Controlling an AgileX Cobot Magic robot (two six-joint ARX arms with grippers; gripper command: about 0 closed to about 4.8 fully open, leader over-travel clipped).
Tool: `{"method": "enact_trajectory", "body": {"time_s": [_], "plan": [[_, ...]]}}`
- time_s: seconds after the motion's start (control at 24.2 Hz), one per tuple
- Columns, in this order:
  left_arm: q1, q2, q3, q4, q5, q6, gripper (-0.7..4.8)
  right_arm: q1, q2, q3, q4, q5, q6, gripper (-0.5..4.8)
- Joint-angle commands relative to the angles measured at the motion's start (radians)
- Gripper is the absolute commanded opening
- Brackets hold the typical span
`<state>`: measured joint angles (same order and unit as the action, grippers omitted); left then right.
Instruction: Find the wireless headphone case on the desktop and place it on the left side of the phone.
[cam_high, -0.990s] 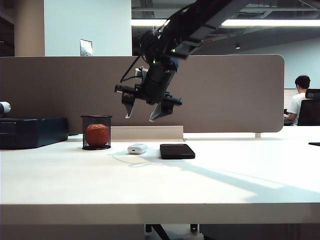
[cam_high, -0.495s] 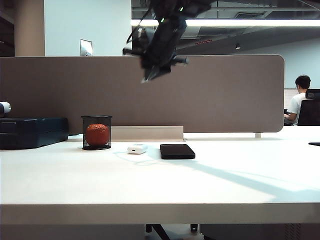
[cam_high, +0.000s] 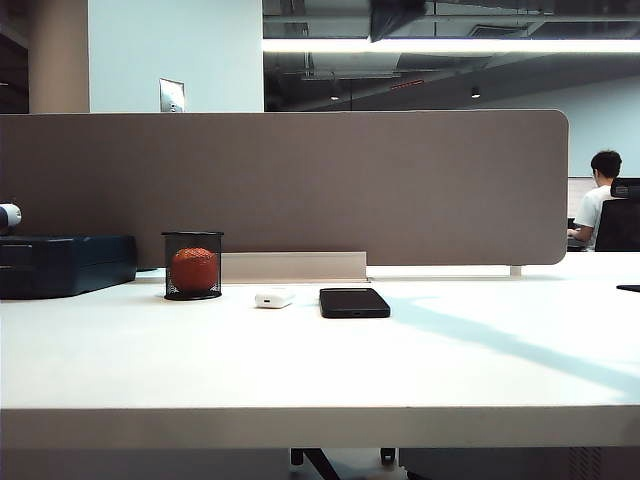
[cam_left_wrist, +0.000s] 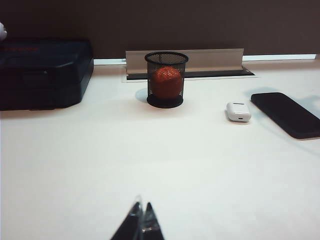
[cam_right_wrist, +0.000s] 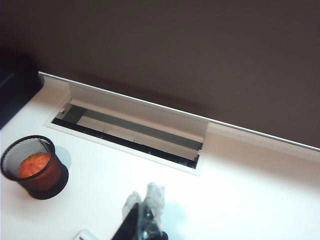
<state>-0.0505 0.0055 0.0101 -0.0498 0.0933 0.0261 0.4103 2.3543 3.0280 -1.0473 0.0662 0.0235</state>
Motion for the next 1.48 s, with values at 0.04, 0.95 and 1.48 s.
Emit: {"method": "enact_trajectory", "body": {"time_s": [0.04,0.95,1.48], "plan": [[0.002,0.001,0.002,0.005,-0.002,0.0,-0.05,-0.034,-0.07,0.011,-0.063,-0.021,0.033,-0.09],[0.002,0.001,0.002,0.005,-0.002,0.0,-0.05,-0.085,-0.486,-0.217,-0.211,0.007,0.055,-0.09],[0.002,0.001,0.002,0.005,-0.002,0.0,-0.05,-0.104,-0.813,-0.763,0.054,0.043,0.055,-0.09]]}}
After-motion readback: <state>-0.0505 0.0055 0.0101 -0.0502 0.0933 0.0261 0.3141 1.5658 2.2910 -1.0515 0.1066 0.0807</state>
